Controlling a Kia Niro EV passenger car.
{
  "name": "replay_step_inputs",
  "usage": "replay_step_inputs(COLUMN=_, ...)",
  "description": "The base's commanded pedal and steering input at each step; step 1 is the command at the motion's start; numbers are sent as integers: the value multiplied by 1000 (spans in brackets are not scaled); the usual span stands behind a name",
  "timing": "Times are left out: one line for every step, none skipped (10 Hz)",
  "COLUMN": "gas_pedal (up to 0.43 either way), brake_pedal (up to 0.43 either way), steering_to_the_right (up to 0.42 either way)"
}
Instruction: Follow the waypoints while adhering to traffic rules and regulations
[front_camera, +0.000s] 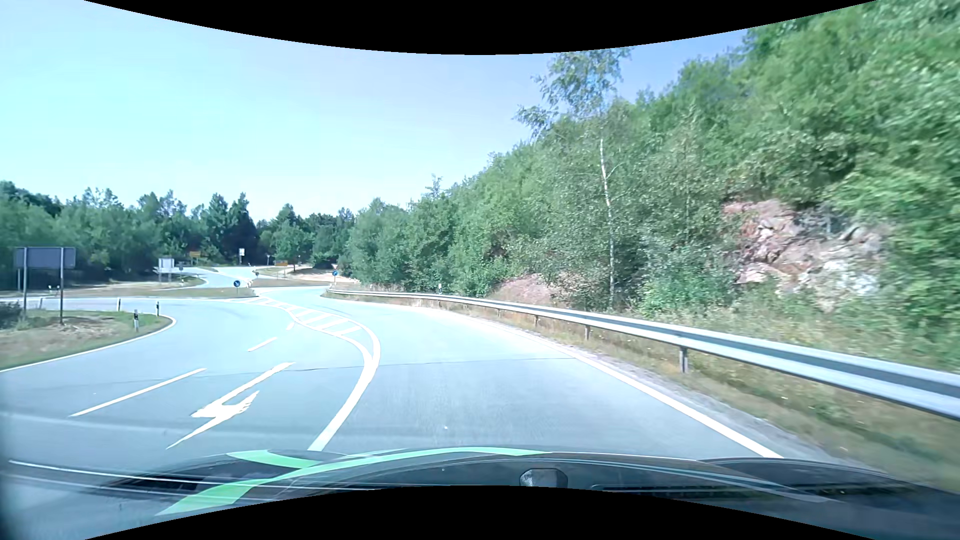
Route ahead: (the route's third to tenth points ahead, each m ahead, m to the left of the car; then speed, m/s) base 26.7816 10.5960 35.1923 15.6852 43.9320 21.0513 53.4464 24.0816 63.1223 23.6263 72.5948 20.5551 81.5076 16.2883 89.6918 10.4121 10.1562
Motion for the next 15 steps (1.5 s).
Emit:
replay_step_inputs(gas_pedal=0, brake_pedal=0, steering_to_the_right=-109)
replay_step_inputs(gas_pedal=0, brake_pedal=0, steering_to_the_right=-111)
replay_step_inputs(gas_pedal=0, brake_pedal=0, steering_to_the_right=-111)
replay_step_inputs(gas_pedal=0, brake_pedal=0, steering_to_the_right=-111)
replay_step_inputs(gas_pedal=0, brake_pedal=0, steering_to_the_right=-112)
replay_step_inputs(gas_pedal=20, brake_pedal=0, steering_to_the_right=-112)
replay_step_inputs(gas_pedal=20, brake_pedal=0, steering_to_the_right=-112)
replay_step_inputs(gas_pedal=39, brake_pedal=0, steering_to_the_right=-112)
replay_step_inputs(gas_pedal=47, brake_pedal=0, steering_to_the_right=-112)
replay_step_inputs(gas_pedal=47, brake_pedal=0, steering_to_the_right=-111)
replay_step_inputs(gas_pedal=59, brake_pedal=0, steering_to_the_right=-110)
replay_step_inputs(gas_pedal=59, brake_pedal=0, steering_to_the_right=-109)
replay_step_inputs(gas_pedal=59, brake_pedal=0, steering_to_the_right=-108)
replay_step_inputs(gas_pedal=59, brake_pedal=0, steering_to_the_right=-107)
replay_step_inputs(gas_pedal=47, brake_pedal=0, steering_to_the_right=-106)
